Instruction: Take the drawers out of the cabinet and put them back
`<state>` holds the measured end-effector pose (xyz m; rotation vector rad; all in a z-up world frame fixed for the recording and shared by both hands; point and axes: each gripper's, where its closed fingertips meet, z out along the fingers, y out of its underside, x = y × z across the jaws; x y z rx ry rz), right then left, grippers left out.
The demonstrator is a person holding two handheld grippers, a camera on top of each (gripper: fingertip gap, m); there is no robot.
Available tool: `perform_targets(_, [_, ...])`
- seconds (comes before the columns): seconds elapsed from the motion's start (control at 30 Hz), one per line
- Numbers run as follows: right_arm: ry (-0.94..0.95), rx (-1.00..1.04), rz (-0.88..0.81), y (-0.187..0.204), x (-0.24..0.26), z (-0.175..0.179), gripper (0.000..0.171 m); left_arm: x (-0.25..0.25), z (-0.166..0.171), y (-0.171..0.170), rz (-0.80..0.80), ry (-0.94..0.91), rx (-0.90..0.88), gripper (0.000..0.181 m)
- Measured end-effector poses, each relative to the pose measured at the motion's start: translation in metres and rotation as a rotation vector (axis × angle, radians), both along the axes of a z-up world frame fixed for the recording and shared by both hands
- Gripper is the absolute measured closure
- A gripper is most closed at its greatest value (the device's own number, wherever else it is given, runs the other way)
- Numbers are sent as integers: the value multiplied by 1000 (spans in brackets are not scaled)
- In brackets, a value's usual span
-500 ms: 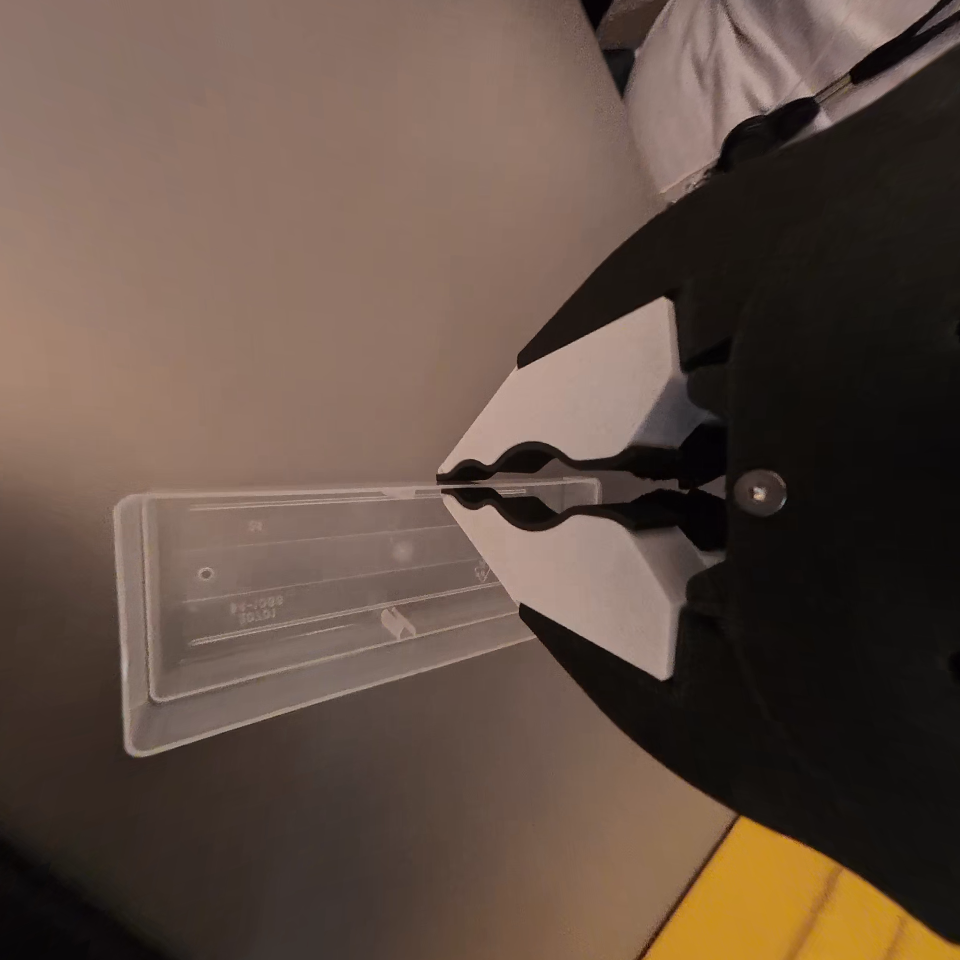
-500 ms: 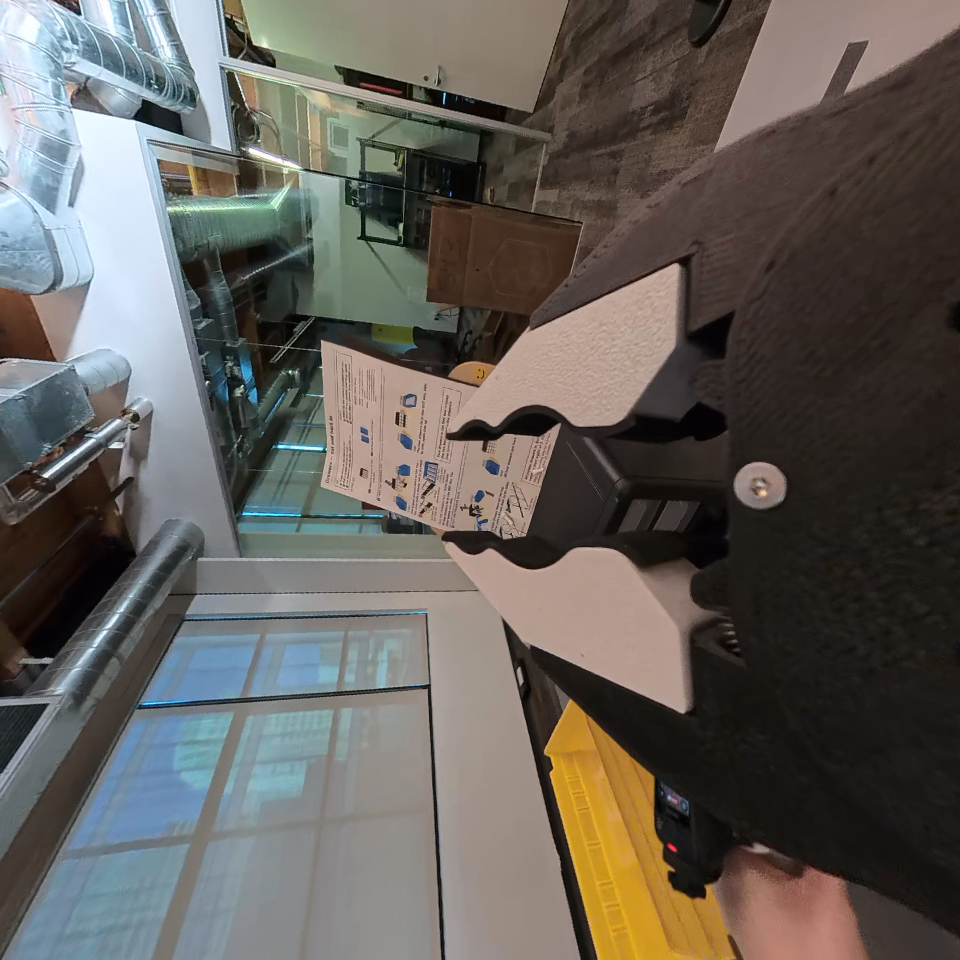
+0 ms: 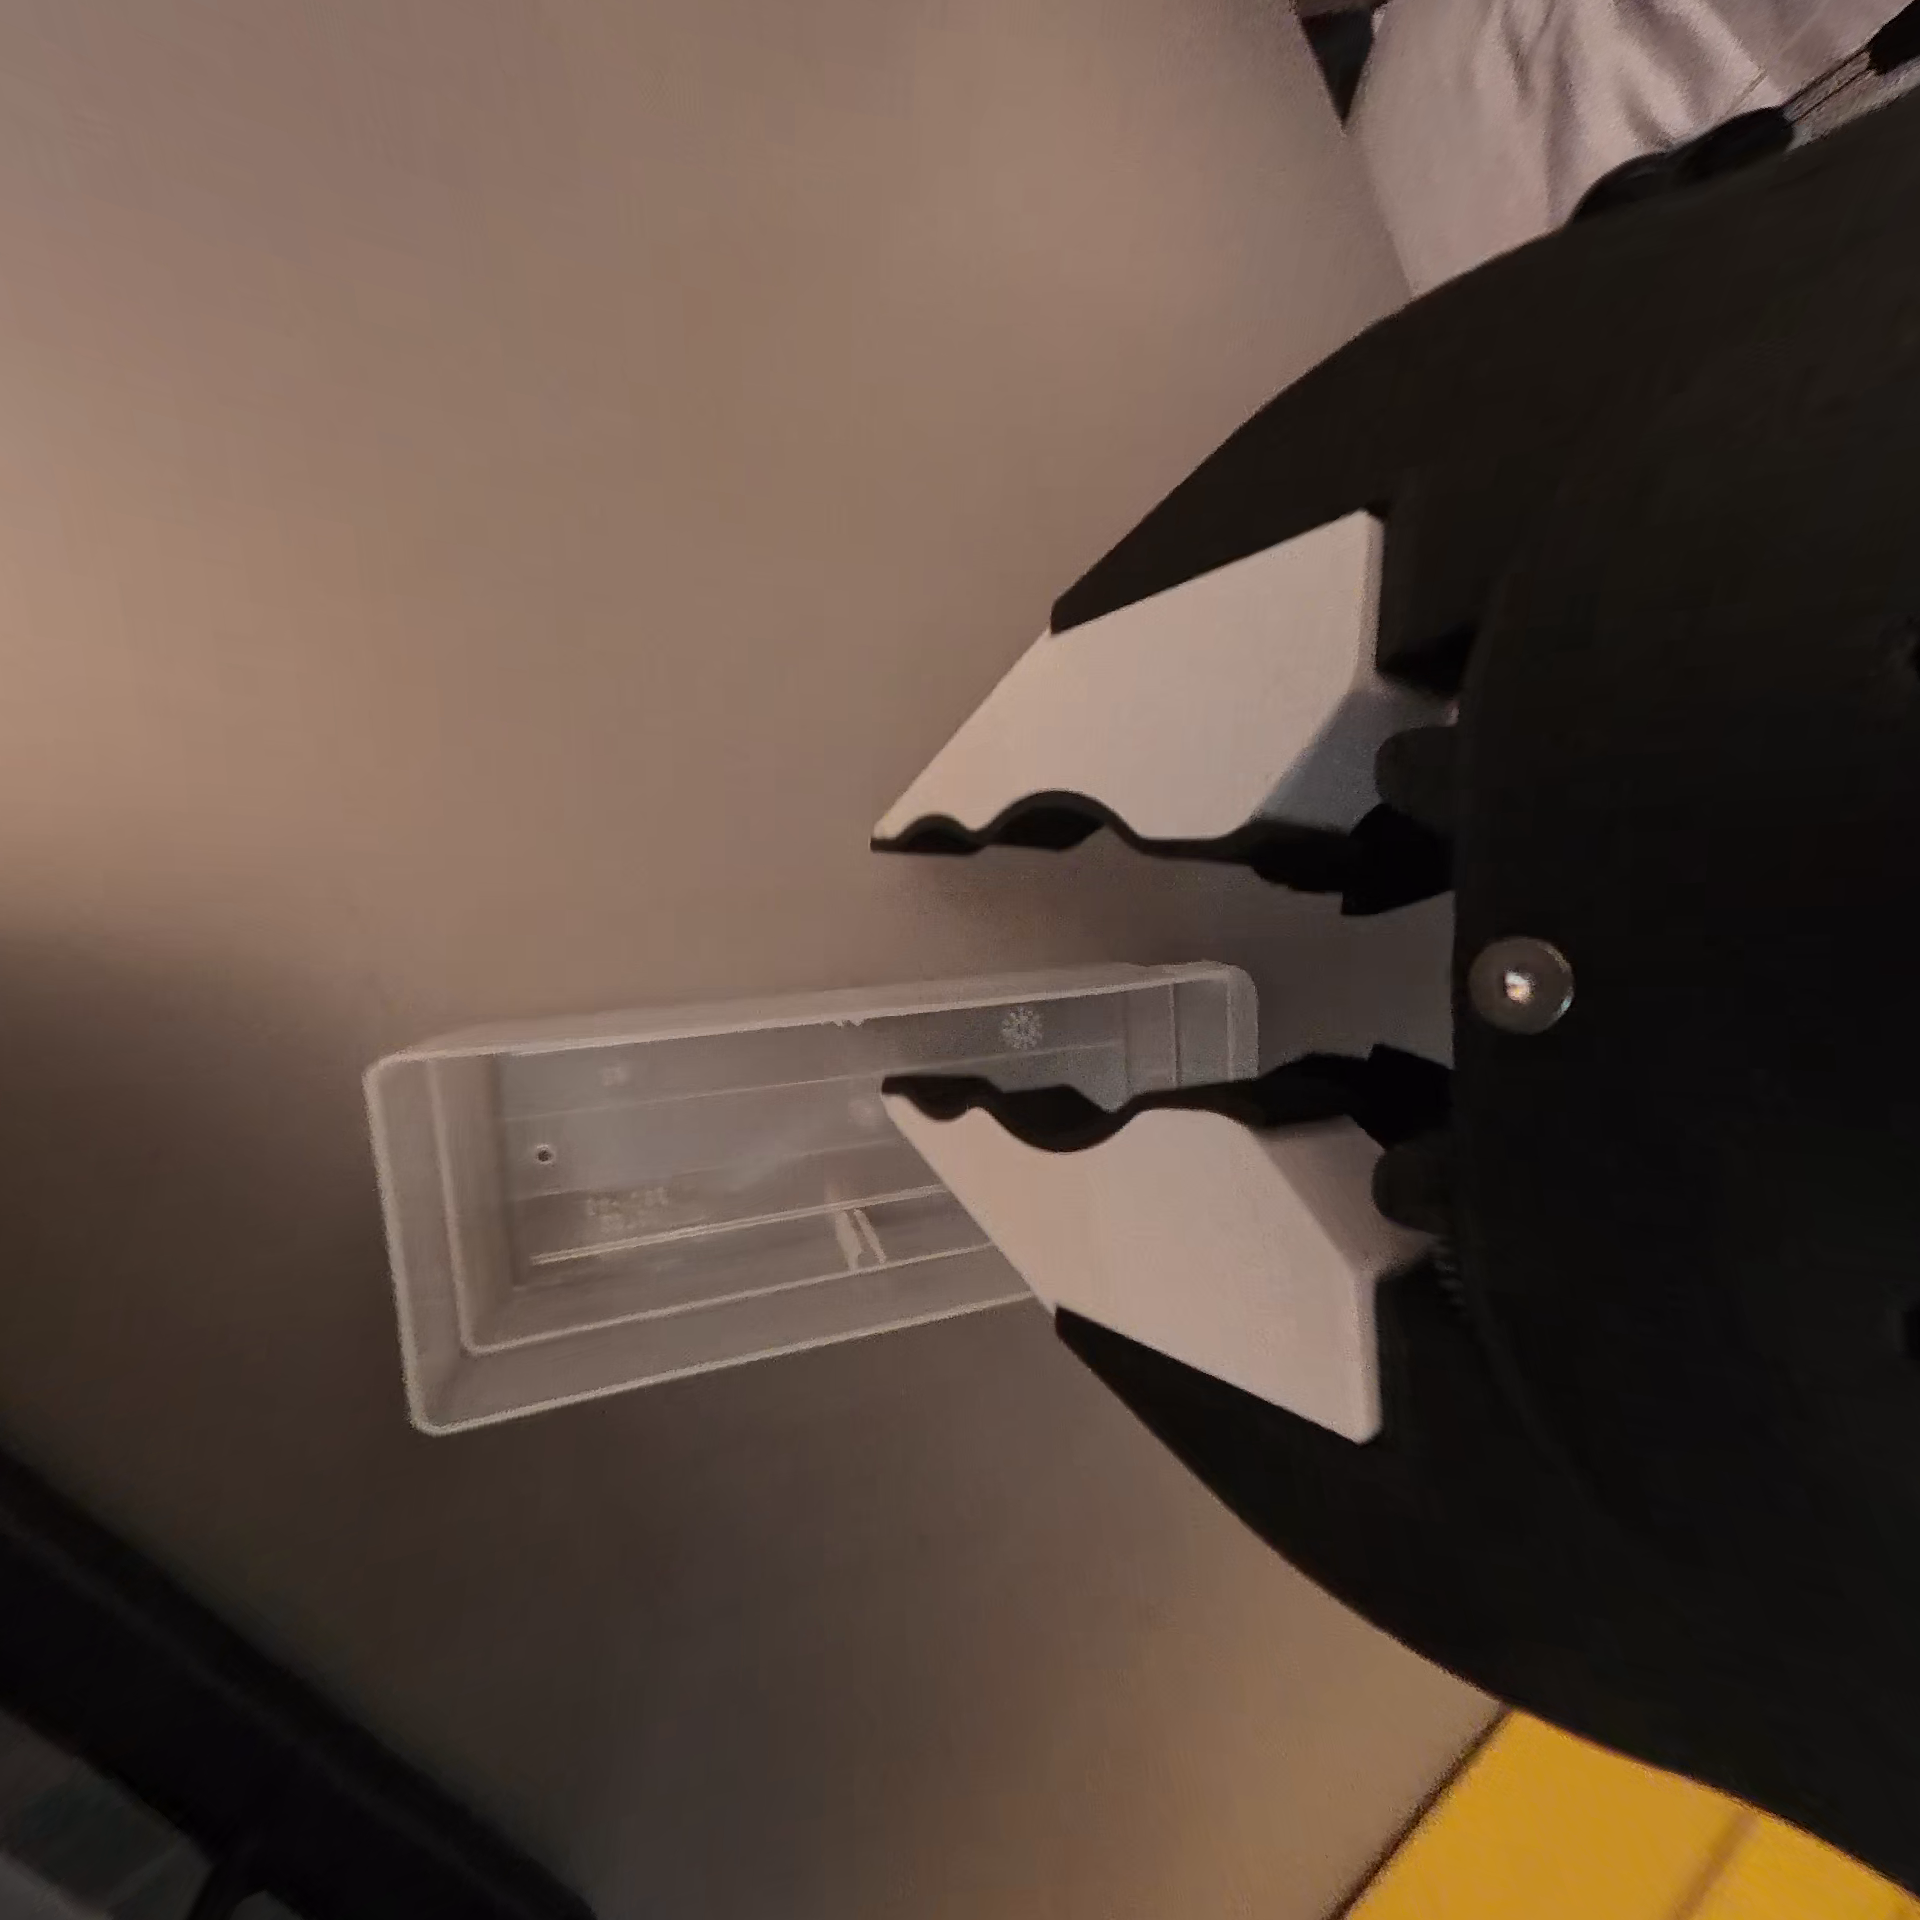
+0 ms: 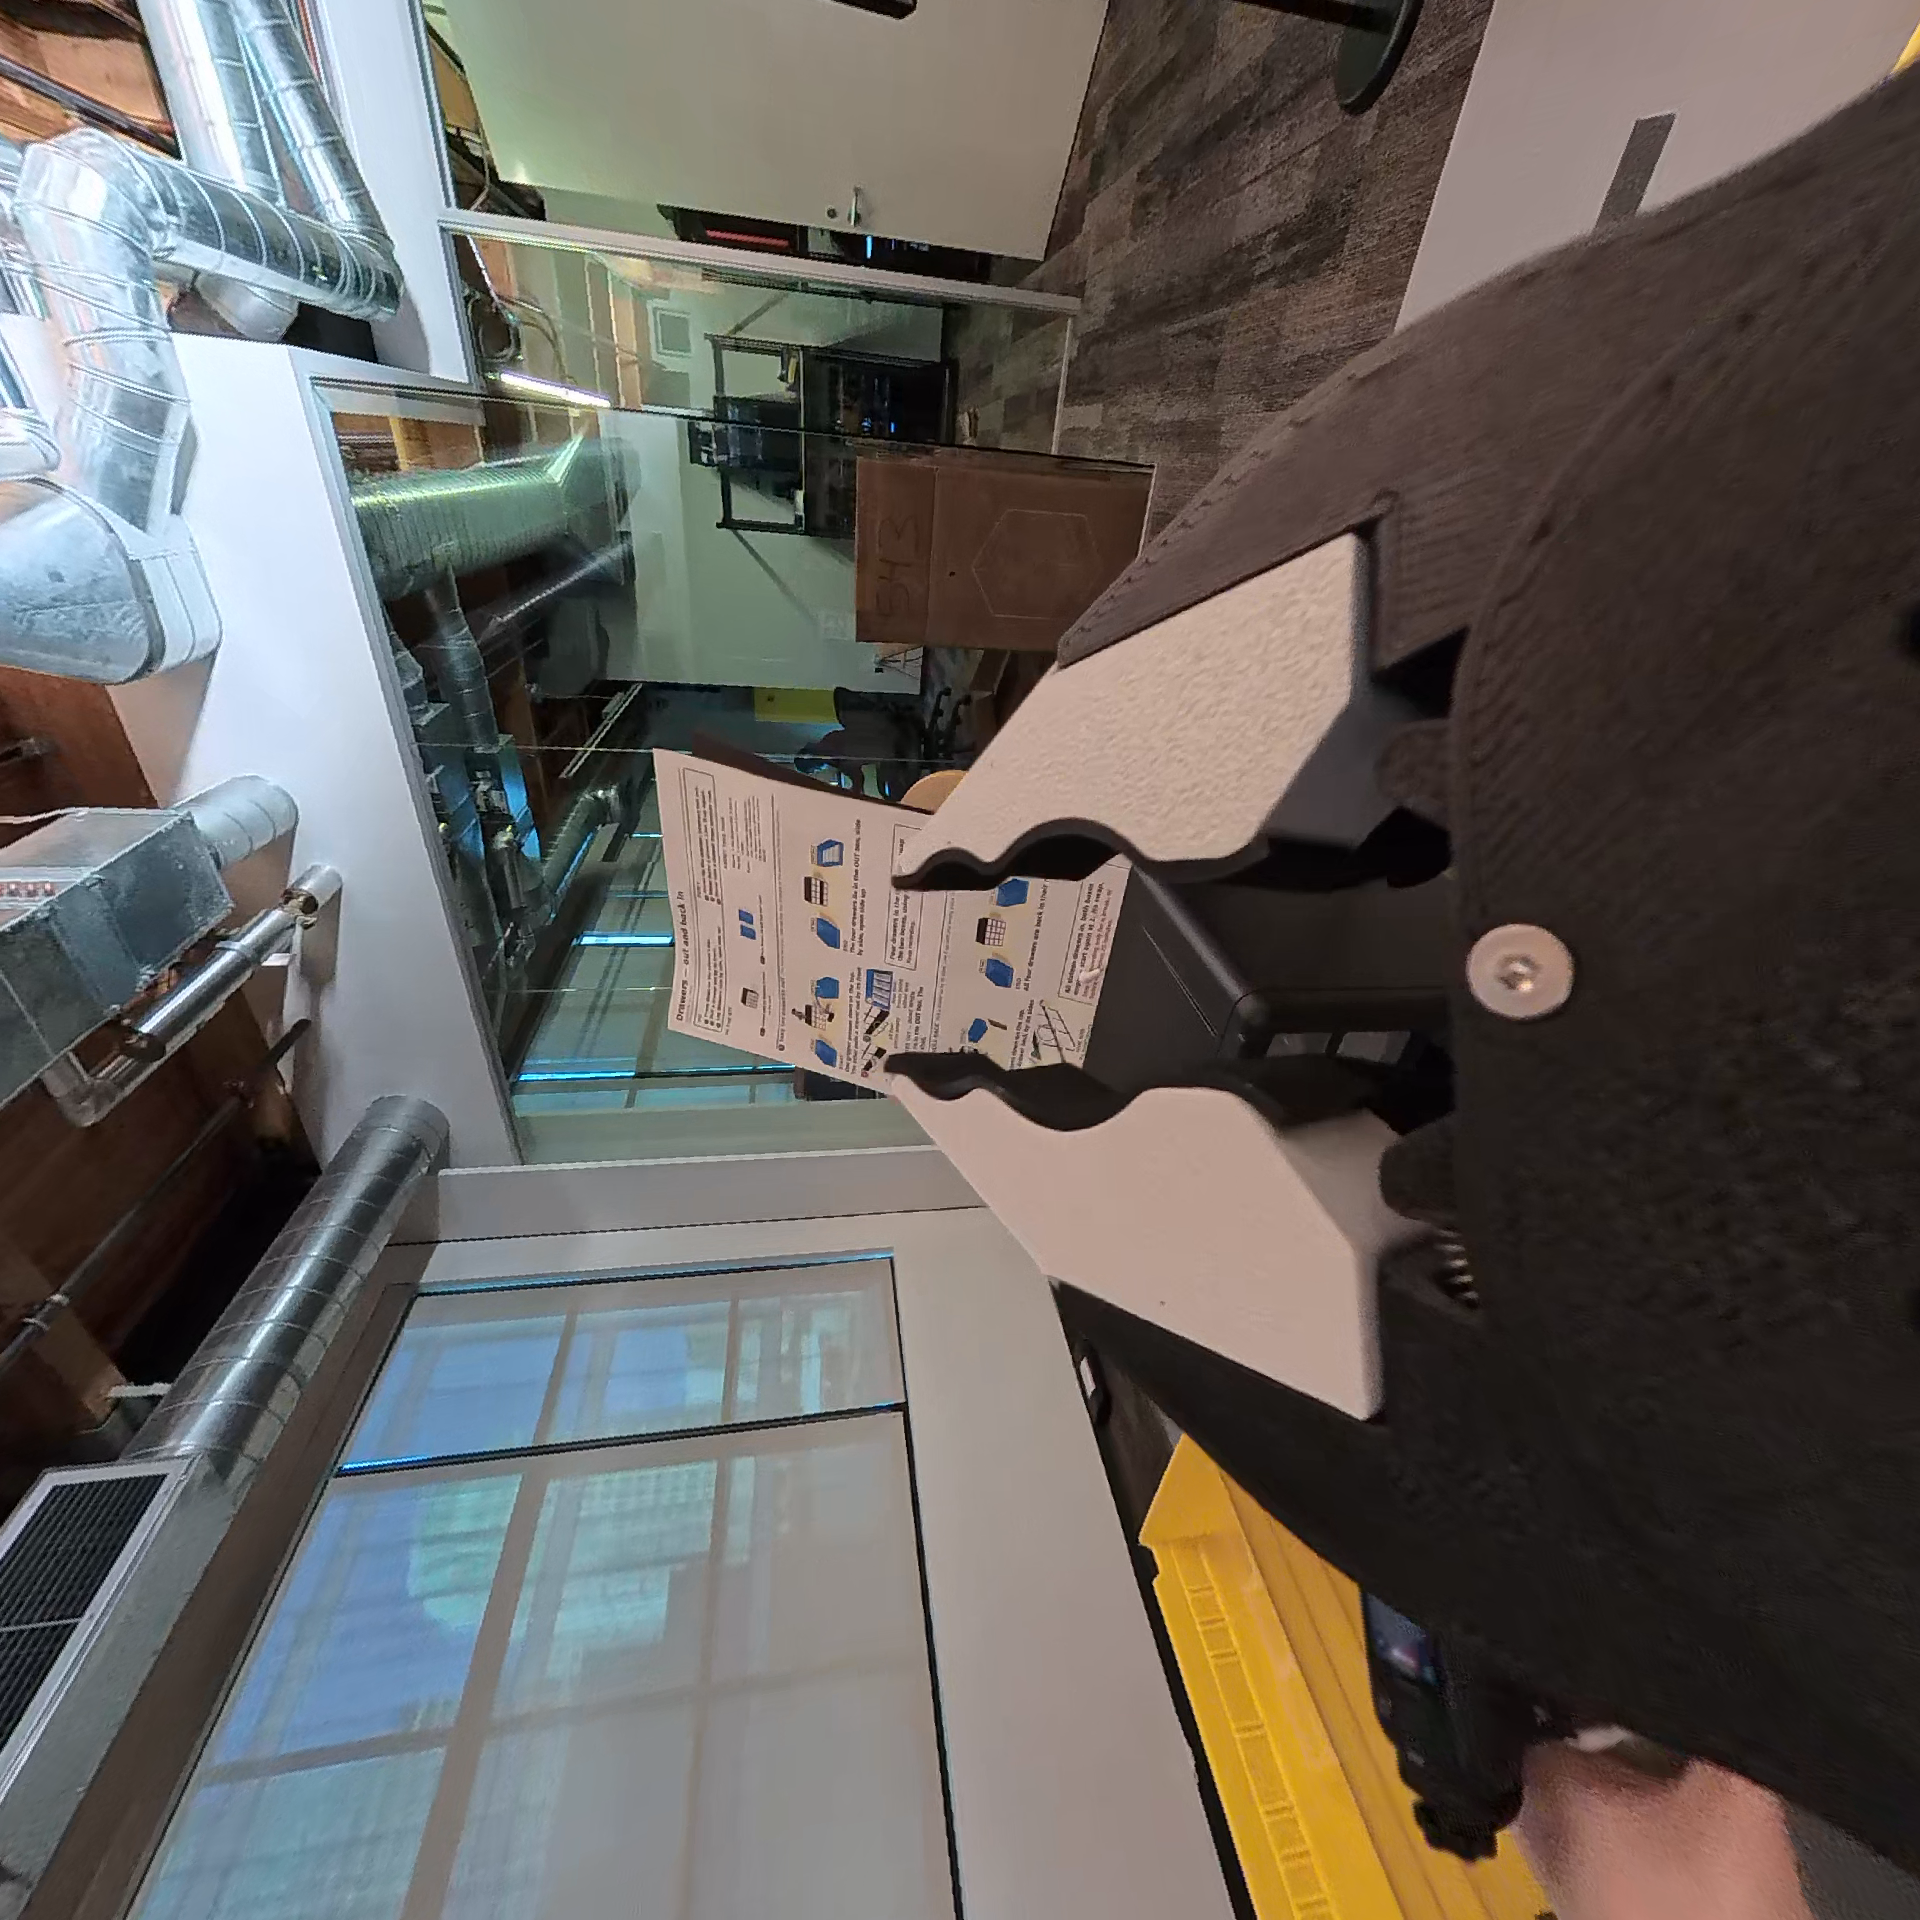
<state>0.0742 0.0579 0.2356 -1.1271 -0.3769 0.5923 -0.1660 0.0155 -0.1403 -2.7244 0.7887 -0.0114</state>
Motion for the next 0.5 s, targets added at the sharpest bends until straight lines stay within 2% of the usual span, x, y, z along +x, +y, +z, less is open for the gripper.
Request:
perform_targets(0.13, [-29, -6, 3, 1, -12, -1, 142, 19, 33, -3, -45, -229, 79, 127])
perform_targets(0.23, [-62, -14, 10, 2, -24, -3, 142, -4, 57, -4, -32, -321, 216, 118])
perform_targets(0.27, [-73, -18, 12, 2, -28, -4, 142, -18, 61, -2, 5, -350, 249, 107])
perform_targets(0.37, [-104, -37, 16, 2, -43, -9, 142, -38, 58, 0, 72, -550, 222, 72])
perform_targets(0.43, [-133, -59, 31, 0, -59, -17, 142, -44, 47, -1, 65, -605, 169, 52])
perform_targets(0.5, [-214, -101, 51, -5, -82, -42, 141, -34, 38, -10, 25, -688, 90, 49])
